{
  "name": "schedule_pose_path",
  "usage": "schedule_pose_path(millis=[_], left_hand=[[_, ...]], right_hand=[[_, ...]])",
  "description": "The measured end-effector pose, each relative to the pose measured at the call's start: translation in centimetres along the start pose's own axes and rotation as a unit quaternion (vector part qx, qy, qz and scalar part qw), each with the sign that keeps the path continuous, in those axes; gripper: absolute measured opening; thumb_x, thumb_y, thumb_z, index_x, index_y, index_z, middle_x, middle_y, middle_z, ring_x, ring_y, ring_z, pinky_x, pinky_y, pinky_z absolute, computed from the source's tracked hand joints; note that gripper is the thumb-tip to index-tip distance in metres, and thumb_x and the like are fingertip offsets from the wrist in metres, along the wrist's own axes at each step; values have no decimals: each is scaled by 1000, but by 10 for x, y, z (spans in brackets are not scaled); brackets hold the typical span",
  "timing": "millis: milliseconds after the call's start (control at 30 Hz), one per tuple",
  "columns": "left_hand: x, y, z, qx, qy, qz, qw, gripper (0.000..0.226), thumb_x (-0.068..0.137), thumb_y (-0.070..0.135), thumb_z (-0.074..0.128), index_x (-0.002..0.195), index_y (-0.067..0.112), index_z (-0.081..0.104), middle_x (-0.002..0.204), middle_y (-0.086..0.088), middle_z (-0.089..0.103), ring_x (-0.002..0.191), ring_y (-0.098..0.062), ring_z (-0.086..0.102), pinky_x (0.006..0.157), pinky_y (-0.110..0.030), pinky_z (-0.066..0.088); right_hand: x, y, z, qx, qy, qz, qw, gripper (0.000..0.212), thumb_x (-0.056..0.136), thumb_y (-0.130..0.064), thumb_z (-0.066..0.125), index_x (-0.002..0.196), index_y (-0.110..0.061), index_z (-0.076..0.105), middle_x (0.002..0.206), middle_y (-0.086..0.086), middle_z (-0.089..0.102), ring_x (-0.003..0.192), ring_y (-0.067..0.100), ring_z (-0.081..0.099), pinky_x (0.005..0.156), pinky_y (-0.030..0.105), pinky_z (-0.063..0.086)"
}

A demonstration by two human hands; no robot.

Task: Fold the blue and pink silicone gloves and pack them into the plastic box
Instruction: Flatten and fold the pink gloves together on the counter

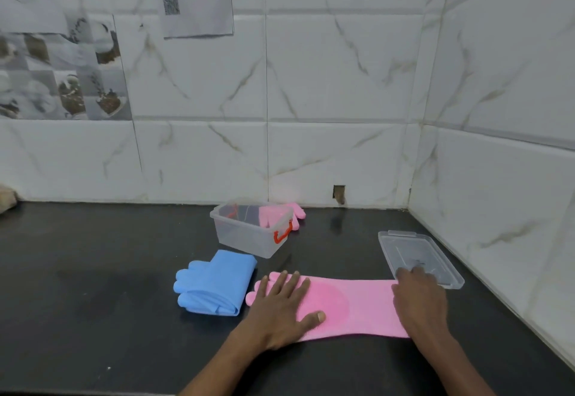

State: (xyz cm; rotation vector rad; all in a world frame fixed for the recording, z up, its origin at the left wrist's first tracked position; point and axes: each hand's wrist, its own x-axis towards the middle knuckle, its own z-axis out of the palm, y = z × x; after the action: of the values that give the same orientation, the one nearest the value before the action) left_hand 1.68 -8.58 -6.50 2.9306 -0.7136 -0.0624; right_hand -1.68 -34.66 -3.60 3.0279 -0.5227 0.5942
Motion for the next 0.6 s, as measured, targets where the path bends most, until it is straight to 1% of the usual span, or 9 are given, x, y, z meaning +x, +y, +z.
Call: schedule_pose_path(millis=[67, 100, 167, 233, 300, 367, 433, 533, 600], left_hand=[[3, -1, 1, 6, 2, 1, 1000, 93, 76, 89, 4, 153, 38, -8, 162, 9, -14, 148, -14, -19, 118, -50, -16], [3, -1, 1, 9, 1, 2, 1000, 93, 75, 89, 4, 153, 39, -9, 162, 10, -15, 148, -13, -20, 118, -50, -17], [3, -1, 3, 1, 6, 5, 1000, 92, 74, 90, 3, 152, 41, -10, 161, 11, -16, 147, -12, -21, 117, -48, -19], [2, -1, 5, -13, 23, 3, 1000, 91, 75, 90, 1, 151, 43, -10, 161, 14, -16, 146, -10, -22, 118, -47, -19], [1, -1, 5, -25, 34, 0, 999, 89, 75, 90, -1, 151, 45, -10, 159, 16, -17, 146, -8, -22, 119, -47, -18], [3, -1, 4, -22, 30, -2, 999, 90, 73, 90, -4, 150, 45, -10, 158, 18, -18, 146, -8, -23, 118, -46, -19], [5, 1, 0, -12, 26, 2, 1000, 92, 71, 90, -4, 150, 45, -11, 157, 17, -20, 146, -10, -24, 116, -45, -22], [12, 3, -4, 6, 2, 3, 1000, 93, 71, 87, -1, 151, 43, -13, 158, 15, -23, 146, -13, -24, 115, -46, -22], [15, 2, -7, 25, -9, 8, 1000, 90, 75, 85, 3, 152, 41, -10, 159, 13, -21, 149, -16, -18, 115, -47, -20]], right_hand=[[17, -12, -2, 129, -14, -44, 991, 13, 94, -18, 54, 95, -17, 67, 95, 0, 68, 77, 11, 59, 67, 22, 47], [28, -22, -3, 195, -34, -66, 978, 13, 93, -16, 57, 92, -16, 70, 92, -1, 70, 75, 11, 59, 67, 21, 45], [51, -48, -6, 311, -82, -98, 942, 12, 89, -15, 64, 91, -17, 76, 90, -5, 71, 78, 8, 61, 71, 17, 42], [79, -76, -4, 366, -121, -115, 916, 10, 86, -16, 69, 91, -18, 77, 91, -6, 72, 83, 6, 64, 70, 12, 41], [109, -103, 5, 368, -130, -126, 912, 14, 85, -15, 71, 97, -16, 77, 99, -2, 74, 89, 9, 65, 78, 14, 44], [136, -128, 15, 358, -134, -134, 914, 24, 84, -13, 71, 108, -13, 73, 111, 4, 72, 98, 15, 66, 90, 22, 47], [158, -149, 27, 321, -139, -163, 923, 35, 85, -12, 69, 120, -13, 68, 121, 8, 68, 109, 21, 63, 99, 29, 46], [182, -171, 47, 308, -179, -187, 916, 47, 90, -19, 63, 137, -19, 54, 139, 10, 55, 124, 25, 54, 108, 34, 40], [194, -182, 60, 289, -192, -209, 914, 47, 94, -24, 57, 141, -22, 48, 142, 12, 51, 126, 28, 50, 108, 36, 38]])
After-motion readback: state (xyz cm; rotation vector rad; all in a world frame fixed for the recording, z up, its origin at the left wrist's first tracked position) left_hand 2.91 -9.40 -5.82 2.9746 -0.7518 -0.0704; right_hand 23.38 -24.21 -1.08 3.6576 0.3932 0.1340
